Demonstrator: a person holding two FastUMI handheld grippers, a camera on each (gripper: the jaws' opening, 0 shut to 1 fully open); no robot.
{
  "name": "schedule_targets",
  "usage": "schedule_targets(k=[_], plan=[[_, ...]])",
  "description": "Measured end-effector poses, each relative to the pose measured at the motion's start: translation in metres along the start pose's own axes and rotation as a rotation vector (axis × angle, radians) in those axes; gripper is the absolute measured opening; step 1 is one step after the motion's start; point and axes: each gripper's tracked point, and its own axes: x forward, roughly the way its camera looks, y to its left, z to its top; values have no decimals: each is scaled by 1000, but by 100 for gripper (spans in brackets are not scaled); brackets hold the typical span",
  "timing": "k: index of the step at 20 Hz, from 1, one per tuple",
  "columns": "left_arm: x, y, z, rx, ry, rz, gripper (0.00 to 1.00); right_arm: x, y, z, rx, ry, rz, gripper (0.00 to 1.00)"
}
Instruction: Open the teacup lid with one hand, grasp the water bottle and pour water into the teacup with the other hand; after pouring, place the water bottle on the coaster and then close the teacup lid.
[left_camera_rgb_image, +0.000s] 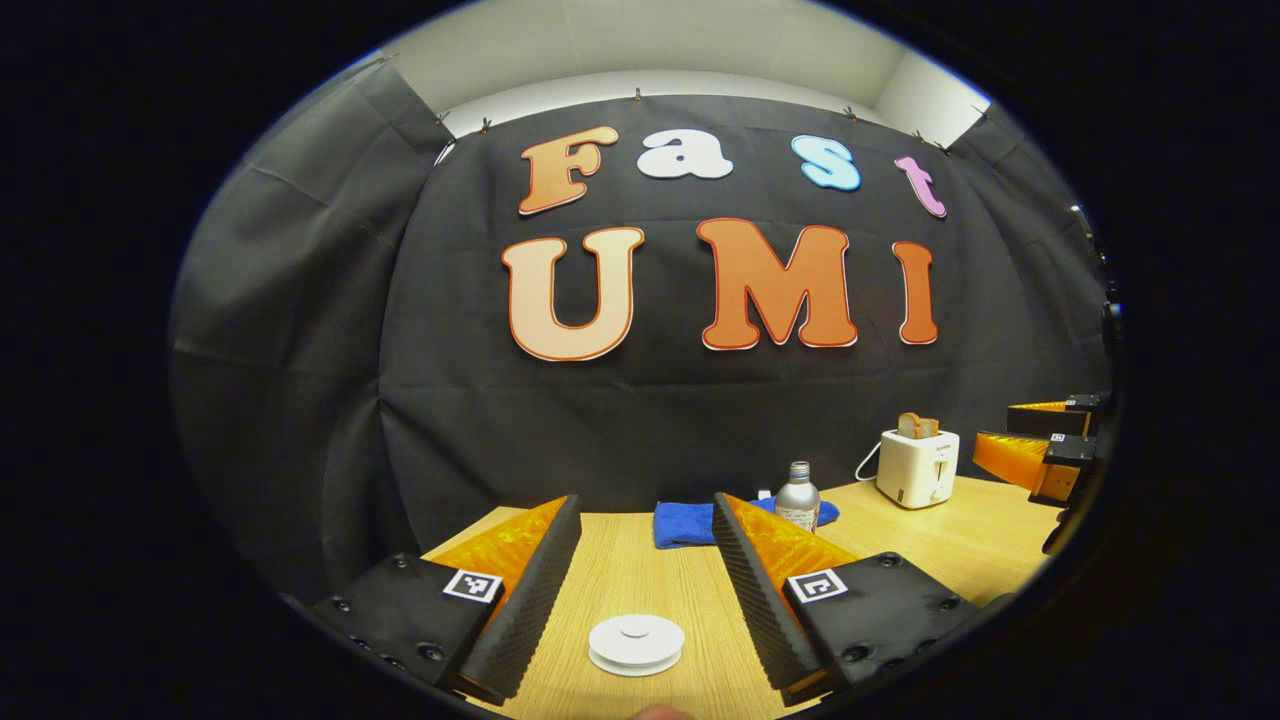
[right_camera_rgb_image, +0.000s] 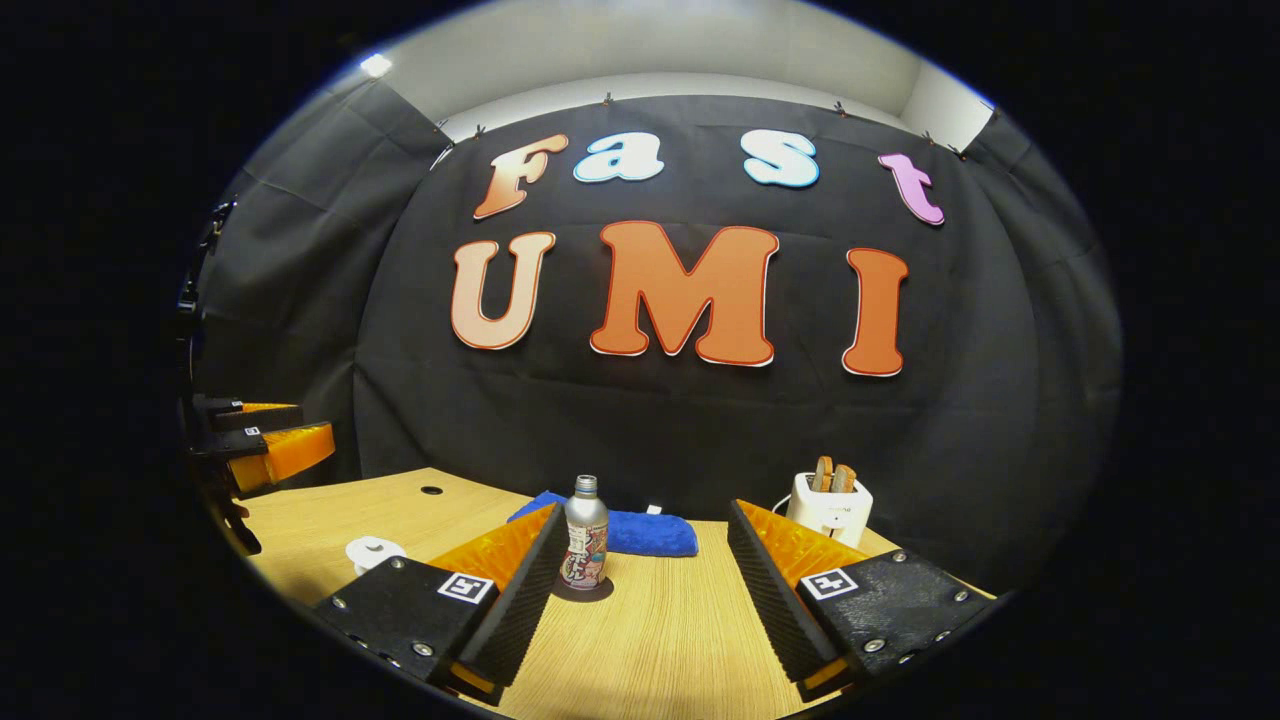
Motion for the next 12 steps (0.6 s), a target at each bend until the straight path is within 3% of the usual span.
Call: schedule_targets(k=[7,9,11,12], plan=[[1,-2,-3,10,5,0,86,0,1,0,5,3,4,96],[0,-3,-3,10,5,0,92,0,4,-2,16,12,23,96],[0,-3,-3,10,5,1,85,0,5,-4,37,24,31,96],[0,-2,-3,12,5,2,89,1,3,-3,39,23,28,96]])
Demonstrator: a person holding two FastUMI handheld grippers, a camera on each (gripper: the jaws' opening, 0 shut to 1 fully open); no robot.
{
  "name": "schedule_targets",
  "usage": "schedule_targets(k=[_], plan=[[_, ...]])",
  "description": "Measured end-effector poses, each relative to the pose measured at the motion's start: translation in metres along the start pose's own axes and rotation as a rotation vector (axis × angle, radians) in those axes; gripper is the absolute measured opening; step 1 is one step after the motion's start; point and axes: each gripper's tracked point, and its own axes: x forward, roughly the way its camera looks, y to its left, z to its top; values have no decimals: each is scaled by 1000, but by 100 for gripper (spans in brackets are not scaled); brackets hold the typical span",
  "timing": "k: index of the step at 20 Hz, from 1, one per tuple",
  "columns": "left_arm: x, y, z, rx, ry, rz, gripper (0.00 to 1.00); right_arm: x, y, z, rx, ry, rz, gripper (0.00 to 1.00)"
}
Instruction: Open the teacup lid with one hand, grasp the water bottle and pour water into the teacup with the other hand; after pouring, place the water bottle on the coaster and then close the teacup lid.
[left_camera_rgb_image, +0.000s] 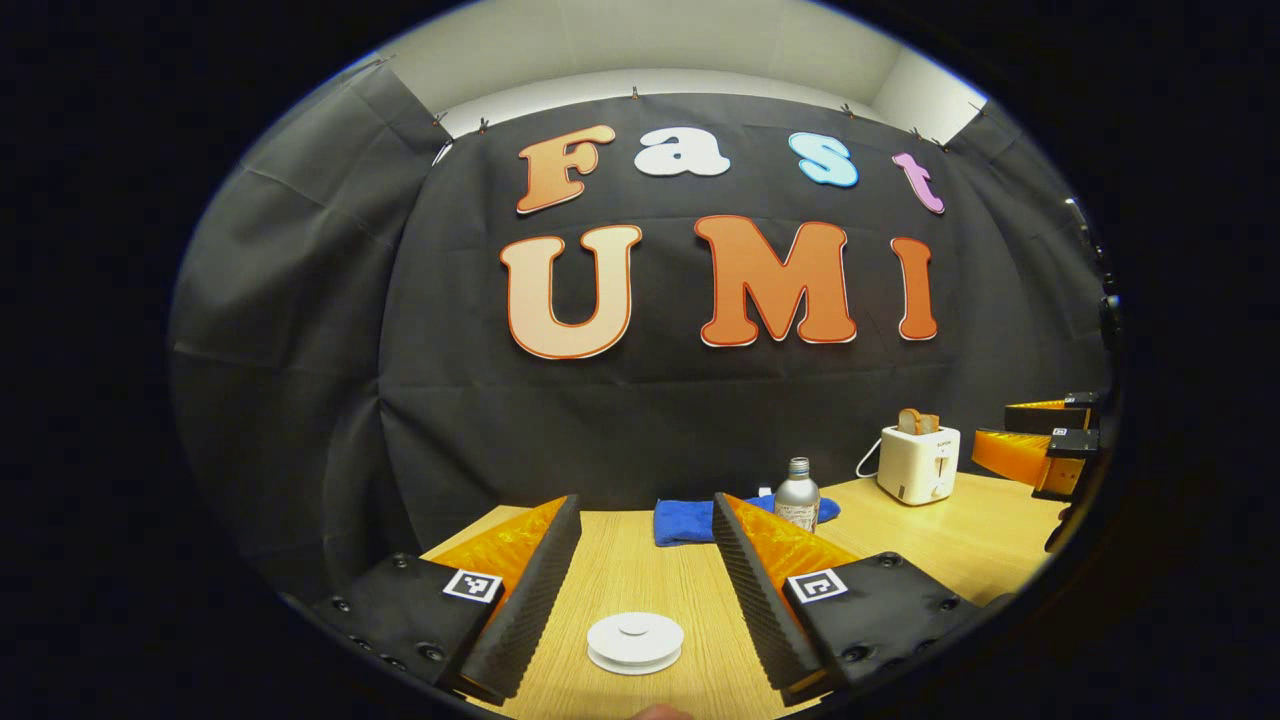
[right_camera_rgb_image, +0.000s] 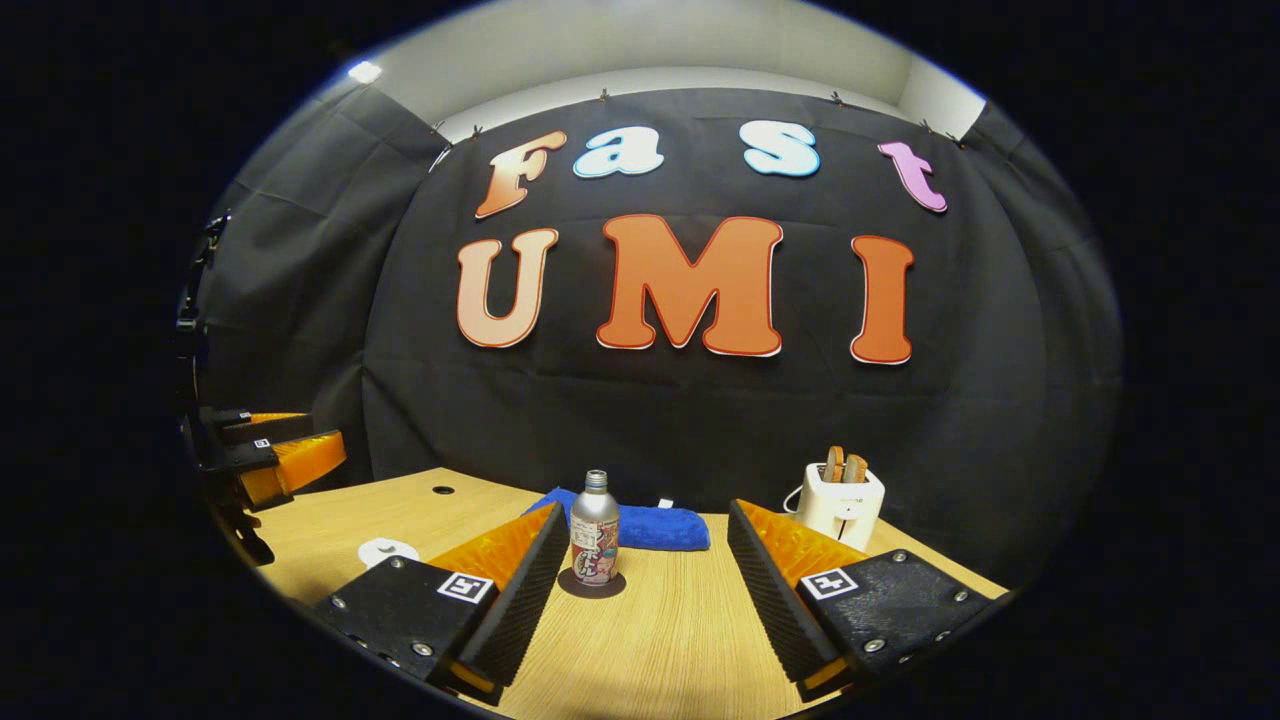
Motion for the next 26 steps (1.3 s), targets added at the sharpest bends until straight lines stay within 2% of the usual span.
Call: schedule_targets(k=[4,5,6,8,11,12,18,19,20,21,23,26], plan=[[1,-1,0,2,2,-2,88,-1,-3,2,-10,-7,-7,96],[0,-2,0,4,4,-5,85,-1,-2,2,-10,-9,-4,96],[1,-1,-1,5,6,-3,88,-1,-1,3,-10,-11,1,96],[0,-1,0,4,7,-1,89,-1,-2,4,-19,-14,2,96],[1,-3,1,12,5,-4,86,-2,-11,6,-32,-24,-15,96],[1,-1,0,21,8,1,89,-2,-13,6,-26,-23,-19,96],[1,3,2,27,8,20,89,-3,-29,8,-23,-29,-38,95],[1,3,3,28,6,21,85,-4,-31,9,-20,-29,-41,95],[1,3,5,27,3,25,89,-4,-32,9,-18,-31,-42,96],[1,3,5,25,3,24,86,-4,-34,10,-19,-32,-44,96],[1,2,5,25,0,27,89,-6,-36,9,-21,-33,-45,96],[0,0,5,28,-3,31,86,-8,-38,6,-21,-33,-44,96]])
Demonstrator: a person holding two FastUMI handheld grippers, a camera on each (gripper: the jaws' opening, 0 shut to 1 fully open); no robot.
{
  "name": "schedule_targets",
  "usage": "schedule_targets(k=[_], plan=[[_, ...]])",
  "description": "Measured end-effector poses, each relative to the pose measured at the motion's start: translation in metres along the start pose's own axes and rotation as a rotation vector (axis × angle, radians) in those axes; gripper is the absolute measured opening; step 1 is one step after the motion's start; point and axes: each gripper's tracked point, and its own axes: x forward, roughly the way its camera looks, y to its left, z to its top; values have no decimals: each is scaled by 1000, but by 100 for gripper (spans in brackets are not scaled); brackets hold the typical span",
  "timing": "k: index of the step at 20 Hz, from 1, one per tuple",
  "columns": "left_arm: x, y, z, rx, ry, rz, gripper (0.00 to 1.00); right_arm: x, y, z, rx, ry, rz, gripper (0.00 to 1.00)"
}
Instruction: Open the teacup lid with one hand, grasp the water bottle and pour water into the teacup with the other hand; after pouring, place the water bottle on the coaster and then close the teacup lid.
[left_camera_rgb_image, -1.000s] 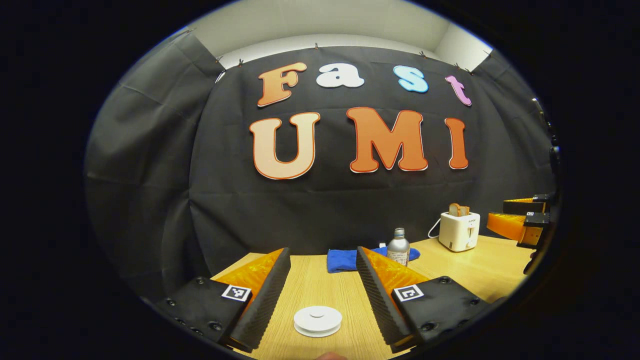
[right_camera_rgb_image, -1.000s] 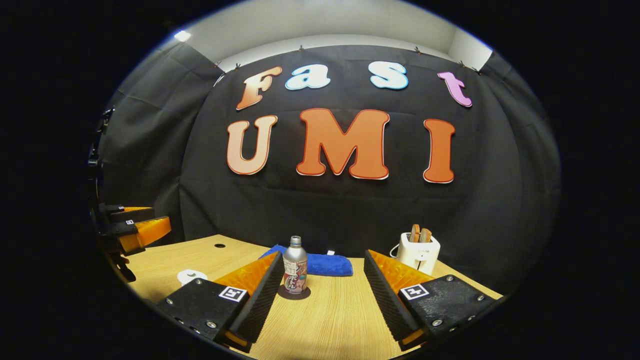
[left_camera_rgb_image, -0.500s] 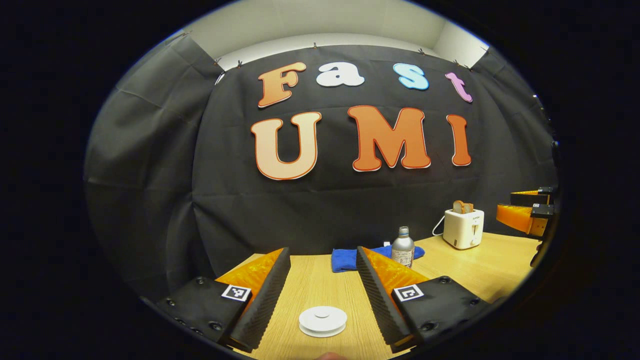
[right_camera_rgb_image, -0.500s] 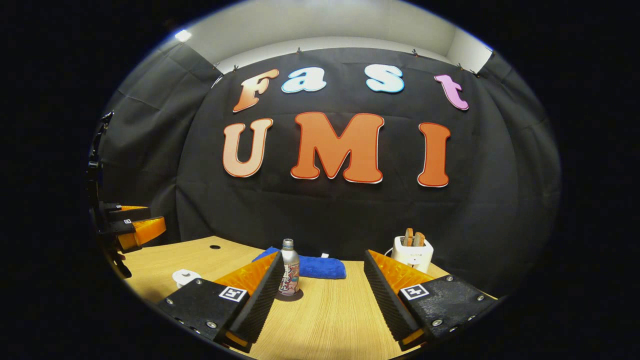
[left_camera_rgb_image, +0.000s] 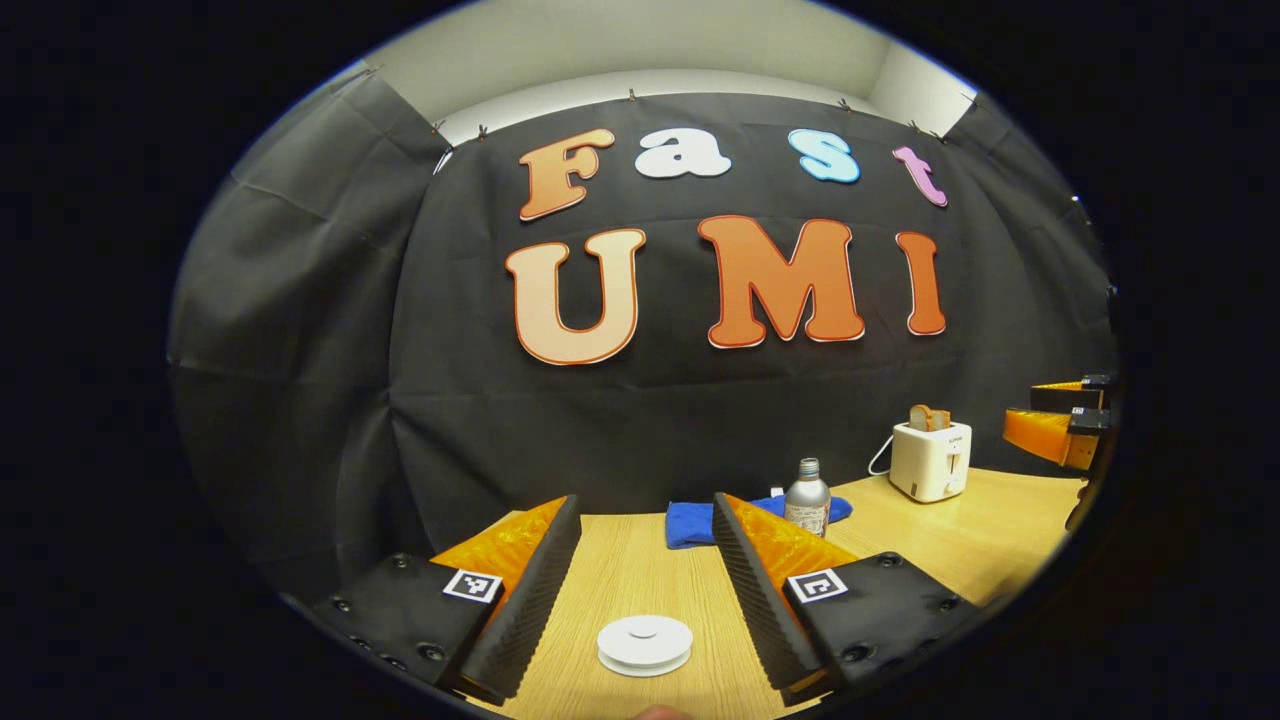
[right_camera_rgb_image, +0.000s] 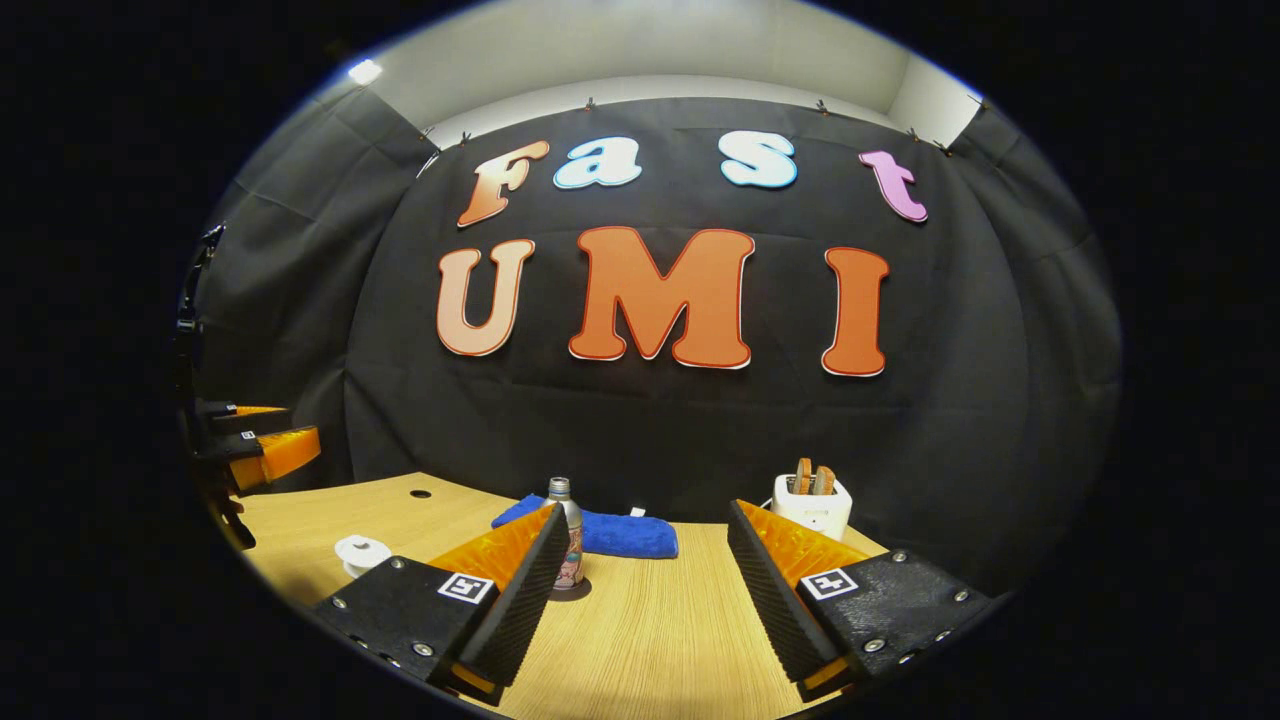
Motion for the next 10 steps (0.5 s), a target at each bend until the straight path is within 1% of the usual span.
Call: schedule_targets(k=[1,2,3,4,5,6,7,10], plan=[[0,-1,-1,0,2,0,86,0,0,-1,-1,2,1,96],[1,-2,-1,-3,3,1,88,0,0,-2,-3,4,2,96],[0,-2,-2,-7,4,0,85,0,1,-1,-4,3,5,96],[0,-2,-3,-10,6,1,89,-1,1,0,-6,1,8,96],[0,-1,-5,-10,8,3,89,-1,2,1,-9,-2,8,96],[1,-1,-6,-7,10,7,92,-1,3,1,-11,-5,11,96],[1,0,-7,-4,12,10,89,-1,4,1,-11,-6,14,96],[0,-1,-6,-3,10,12,88,-1,7,-1,-11,-2,25,96]])
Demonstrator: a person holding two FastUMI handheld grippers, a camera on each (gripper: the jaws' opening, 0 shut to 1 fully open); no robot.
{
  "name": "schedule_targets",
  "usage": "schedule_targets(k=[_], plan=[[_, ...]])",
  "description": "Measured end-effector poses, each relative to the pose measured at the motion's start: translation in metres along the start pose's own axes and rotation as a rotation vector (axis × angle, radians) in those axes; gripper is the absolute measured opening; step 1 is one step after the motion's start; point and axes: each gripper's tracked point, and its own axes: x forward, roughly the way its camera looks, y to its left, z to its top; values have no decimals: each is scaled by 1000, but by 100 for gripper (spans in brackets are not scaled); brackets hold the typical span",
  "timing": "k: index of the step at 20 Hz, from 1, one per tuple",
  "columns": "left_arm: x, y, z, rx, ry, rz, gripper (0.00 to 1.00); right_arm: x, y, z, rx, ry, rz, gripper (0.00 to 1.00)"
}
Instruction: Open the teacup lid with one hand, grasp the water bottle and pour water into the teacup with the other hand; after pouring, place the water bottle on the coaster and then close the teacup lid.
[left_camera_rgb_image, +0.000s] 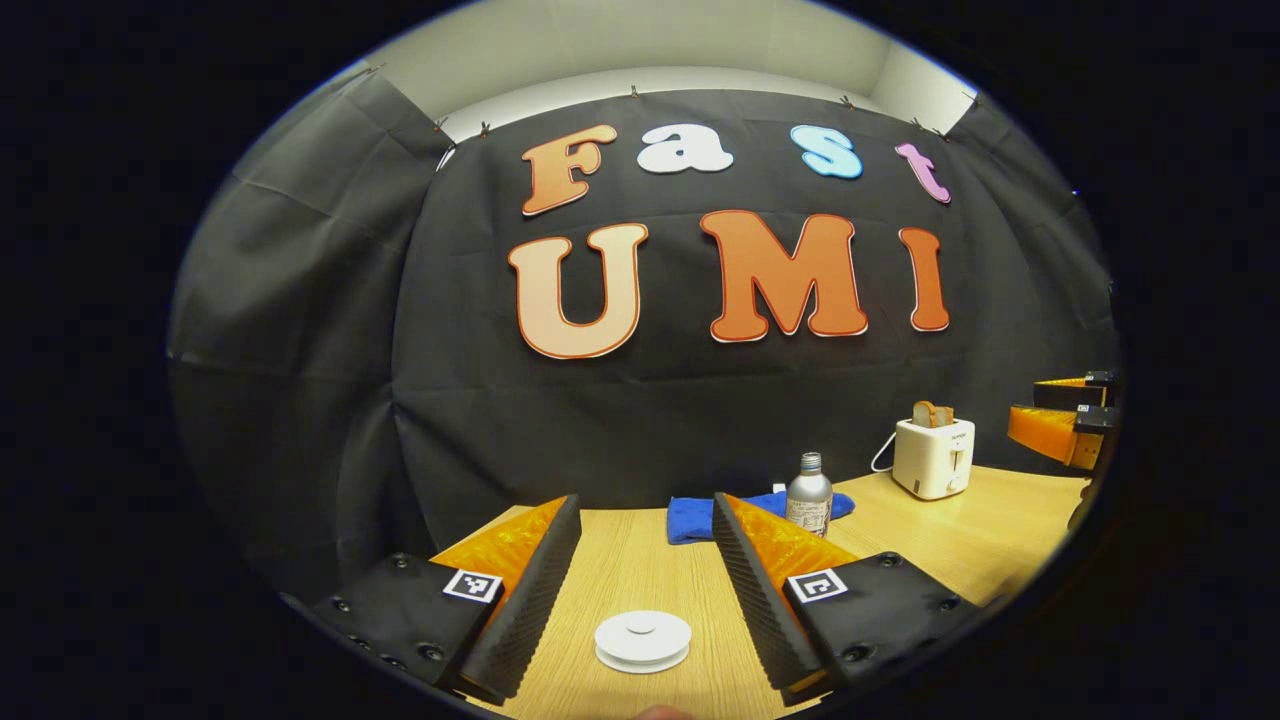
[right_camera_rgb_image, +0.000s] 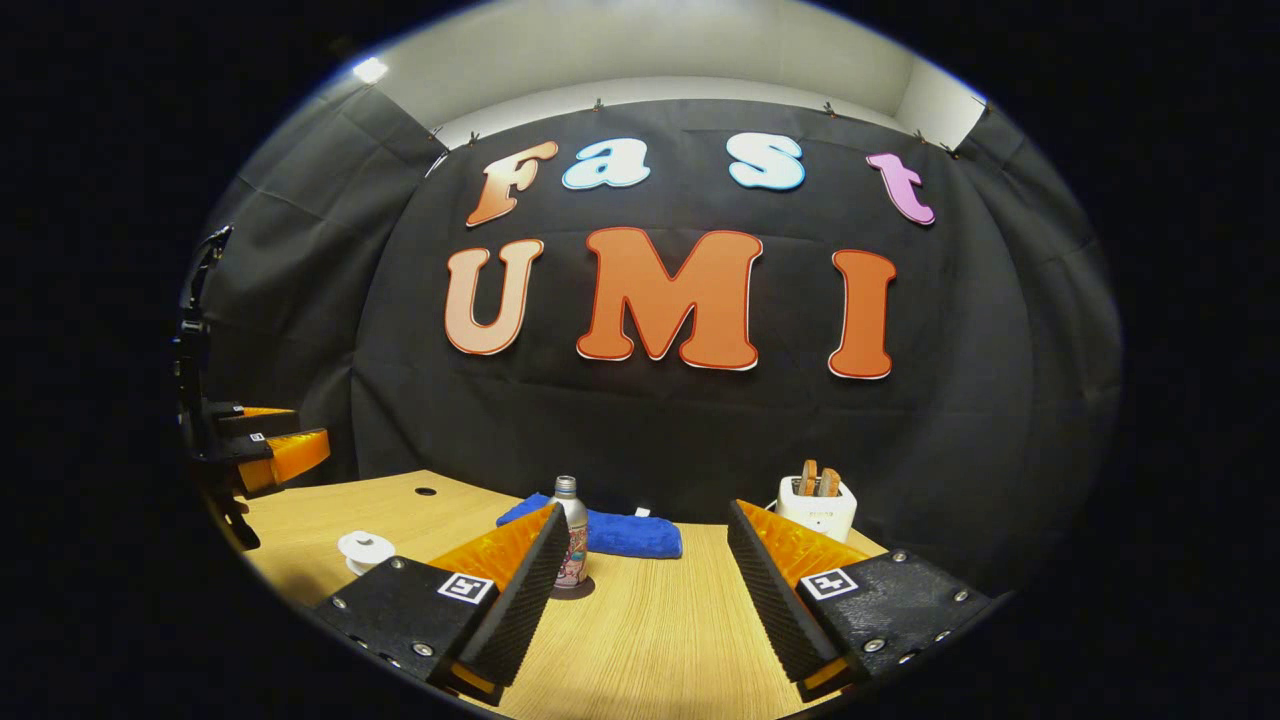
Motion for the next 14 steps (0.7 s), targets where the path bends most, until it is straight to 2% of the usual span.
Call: schedule_targets(k=[1,3,5,7,8,10,11,14], plan=[[0,0,0,0,0,0,92,0,0,0,-1,0,0,96],[0,1,-1,1,-1,4,86,1,1,-1,1,1,3,96],[0,1,-2,-4,1,5,92,1,3,-1,5,1,6,96],[-1,3,-4,-6,2,8,89,1,3,0,6,-2,6,96],[-1,3,-5,-8,4,8,92,1,4,0,6,-3,6,96],[-1,4,-5,-11,3,6,89,1,6,0,7,-3,9,96],[-2,5,-5,-11,1,7,92,2,6,0,7,-2,9,96],[-2,5,-4,-8,-3,7,92,1,11,1,8,-1,15,96]])
